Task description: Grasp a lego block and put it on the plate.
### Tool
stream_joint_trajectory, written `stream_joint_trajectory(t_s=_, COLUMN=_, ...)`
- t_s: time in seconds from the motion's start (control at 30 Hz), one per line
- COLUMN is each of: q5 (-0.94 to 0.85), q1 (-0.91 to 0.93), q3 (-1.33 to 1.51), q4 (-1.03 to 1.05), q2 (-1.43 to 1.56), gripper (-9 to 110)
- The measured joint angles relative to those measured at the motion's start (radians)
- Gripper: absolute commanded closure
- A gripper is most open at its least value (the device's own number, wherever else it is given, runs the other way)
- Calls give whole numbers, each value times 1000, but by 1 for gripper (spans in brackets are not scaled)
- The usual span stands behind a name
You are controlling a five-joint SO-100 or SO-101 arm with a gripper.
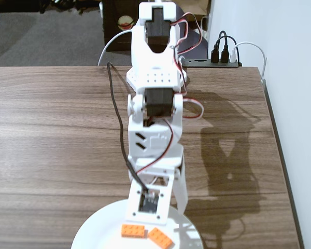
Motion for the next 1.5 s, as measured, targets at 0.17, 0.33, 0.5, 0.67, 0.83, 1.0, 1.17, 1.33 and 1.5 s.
stream_joint_trajectory(t_s=0.17, q5=8, q1=17, q3=61, q4=12, q2=84, gripper=80)
stream_joint_trajectory(t_s=0.33, q5=9, q1=34, q3=163, q4=12, q2=186, gripper=81)
stream_joint_trajectory(t_s=0.5, q5=29, q1=55, q3=304, q4=-9, q2=293, gripper=101)
stream_joint_trajectory(t_s=0.67, q5=98, q1=44, q3=446, q4=-64, q2=385, gripper=101)
stream_joint_trajectory(t_s=0.83, q5=179, q1=58, q3=575, q4=-103, q2=483, gripper=101)
stream_joint_trajectory(t_s=1.0, q5=264, q1=51, q3=701, q4=-133, q2=594, gripper=101)
stream_joint_trajectory(t_s=1.17, q5=420, q1=41, q3=824, q4=-160, q2=703, gripper=101)
stream_joint_trajectory(t_s=1.33, q5=640, q1=46, q3=980, q4=-212, q2=833, gripper=101)
stream_joint_trajectory(t_s=1.5, q5=828, q1=41, q3=1146, q4=-262, q2=977, gripper=101)
